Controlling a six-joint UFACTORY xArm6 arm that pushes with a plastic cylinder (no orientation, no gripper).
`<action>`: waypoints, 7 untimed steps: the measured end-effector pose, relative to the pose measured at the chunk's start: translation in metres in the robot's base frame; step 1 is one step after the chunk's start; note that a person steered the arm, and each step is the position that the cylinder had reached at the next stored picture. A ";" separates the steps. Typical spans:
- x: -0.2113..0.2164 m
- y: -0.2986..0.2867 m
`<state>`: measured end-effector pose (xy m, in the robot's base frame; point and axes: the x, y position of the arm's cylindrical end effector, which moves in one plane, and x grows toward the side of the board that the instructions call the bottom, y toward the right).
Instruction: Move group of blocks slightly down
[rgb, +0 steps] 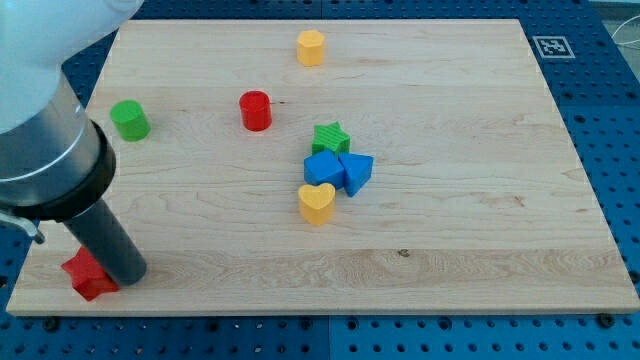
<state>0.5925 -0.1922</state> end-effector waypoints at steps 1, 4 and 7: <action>0.000 -0.001; -0.030 0.091; -0.109 0.118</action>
<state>0.4840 -0.0745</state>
